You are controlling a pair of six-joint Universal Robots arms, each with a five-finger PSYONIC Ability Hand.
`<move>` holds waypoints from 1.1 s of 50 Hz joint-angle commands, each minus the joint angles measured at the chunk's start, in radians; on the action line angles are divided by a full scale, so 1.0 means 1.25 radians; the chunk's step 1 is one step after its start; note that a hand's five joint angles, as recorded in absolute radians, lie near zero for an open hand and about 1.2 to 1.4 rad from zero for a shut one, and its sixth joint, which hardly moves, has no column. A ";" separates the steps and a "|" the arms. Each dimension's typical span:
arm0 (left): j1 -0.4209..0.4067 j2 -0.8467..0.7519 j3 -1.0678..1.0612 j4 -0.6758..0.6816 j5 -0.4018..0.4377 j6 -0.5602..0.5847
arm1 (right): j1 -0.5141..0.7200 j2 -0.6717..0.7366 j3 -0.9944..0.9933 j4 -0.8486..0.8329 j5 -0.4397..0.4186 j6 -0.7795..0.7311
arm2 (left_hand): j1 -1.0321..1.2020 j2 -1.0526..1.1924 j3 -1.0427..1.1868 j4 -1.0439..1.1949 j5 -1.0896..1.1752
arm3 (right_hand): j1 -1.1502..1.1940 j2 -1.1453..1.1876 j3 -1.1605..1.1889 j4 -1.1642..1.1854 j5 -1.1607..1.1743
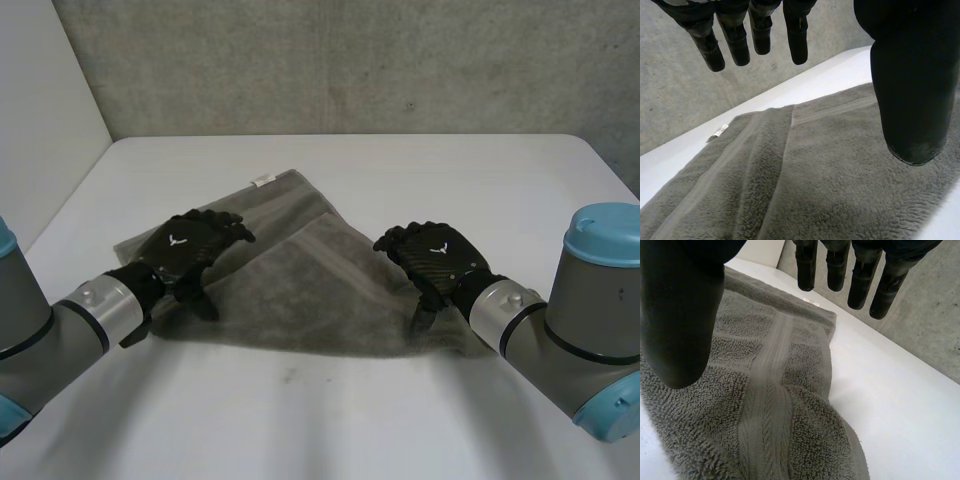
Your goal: Fold the towel.
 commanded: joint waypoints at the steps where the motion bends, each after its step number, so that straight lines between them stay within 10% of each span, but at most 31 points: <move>1: 0.024 0.012 0.032 -0.004 -0.017 0.031 | -0.001 0.001 0.002 0.000 0.005 -0.001 | -0.080 0.030 0.029 0.030 0.023 | -0.051 -0.060 -0.056 -0.066 -0.051; 20: 0.301 -0.112 0.178 -0.136 0.075 0.272 | 0.001 0.006 0.001 0.000 0.004 -0.002 | 0.037 0.147 0.146 0.148 0.140 | -0.051 -0.060 -0.056 -0.066 -0.051; 55: 0.274 -0.295 0.301 -0.120 0.125 0.292 | 0.002 0.033 0.002 0.000 0.000 -0.005 | 0.216 0.325 0.325 0.326 0.319 | -0.051 -0.060 -0.056 -0.066 -0.051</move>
